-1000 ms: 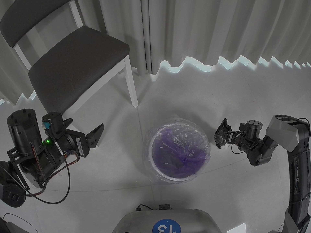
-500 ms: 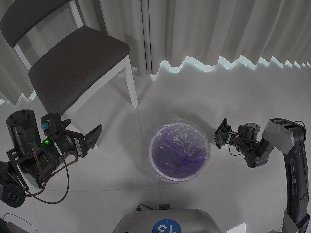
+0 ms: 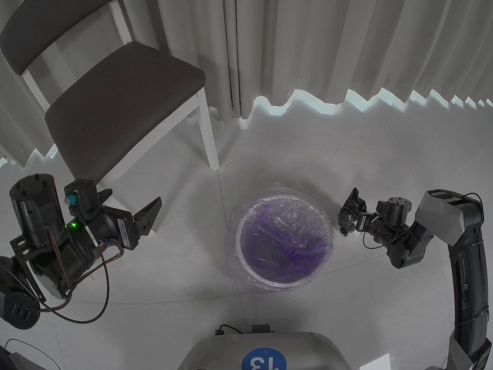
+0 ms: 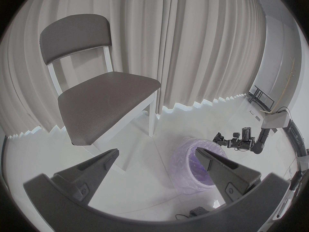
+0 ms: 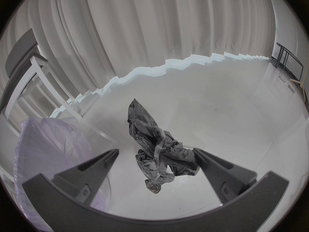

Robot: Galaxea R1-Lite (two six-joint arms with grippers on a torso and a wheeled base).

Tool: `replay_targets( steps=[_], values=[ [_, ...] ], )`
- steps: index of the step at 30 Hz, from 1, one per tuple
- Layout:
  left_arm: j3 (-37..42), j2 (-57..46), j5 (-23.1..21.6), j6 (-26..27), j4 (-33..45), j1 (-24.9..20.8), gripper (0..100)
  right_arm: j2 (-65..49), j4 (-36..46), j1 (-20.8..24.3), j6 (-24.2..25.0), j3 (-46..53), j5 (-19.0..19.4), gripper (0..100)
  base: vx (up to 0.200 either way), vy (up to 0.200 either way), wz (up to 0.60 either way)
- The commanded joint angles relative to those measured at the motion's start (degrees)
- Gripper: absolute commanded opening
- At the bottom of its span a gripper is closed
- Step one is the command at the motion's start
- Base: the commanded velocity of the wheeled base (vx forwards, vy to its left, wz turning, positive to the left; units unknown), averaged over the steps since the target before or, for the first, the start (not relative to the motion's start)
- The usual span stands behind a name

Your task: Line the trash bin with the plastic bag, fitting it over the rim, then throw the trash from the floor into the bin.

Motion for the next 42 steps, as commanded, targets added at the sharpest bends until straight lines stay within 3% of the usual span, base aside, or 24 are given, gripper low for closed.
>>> replay_targets(
  steps=[1, 6, 25, 31, 35, 42],
  values=[
    [0.11, 0.01, 0.10, -0.02, -0.07, 0.00, 100, -0.30, -0.04, 0.02, -0.07, 0.24, 0.06, 0, 0.000, 0.000, 0.00],
    [0.11, -0.07, 0.18, -0.02, 0.02, -0.09, 100, -2.50, 0.48, -0.06, -0.34, 2.70, 0.15, 0, 0.000, 0.000, 0.00],
    [0.03, -2.62, 0.71, 0.60, 0.10, -0.09, 100, -30.80, 2.68, 0.02, -3.77, 17.91, 1.11, 0, 0.000, 0.000, 0.00],
    [-0.06, -3.68, 0.10, 0.07, 0.02, 0.26, 100, -42.40, 3.12, 1.78, -3.77, 22.65, 1.20, 0, 0.000, 0.000, 0.00],
    [-1.03, -3.59, -0.78, 0.69, 0.10, 4.04, 100, -51.28, 3.21, 3.54, -3.77, 25.91, 1.11, 0, 0.000, 0.000, 0.00],
    [-0.24, -6.75, -1.05, 0.69, 0.98, 5.98, 100, -59.45, 3.30, 6.97, -3.85, 28.46, 0.59, 0, 0.000, 0.000, 0.00]
  ],
)
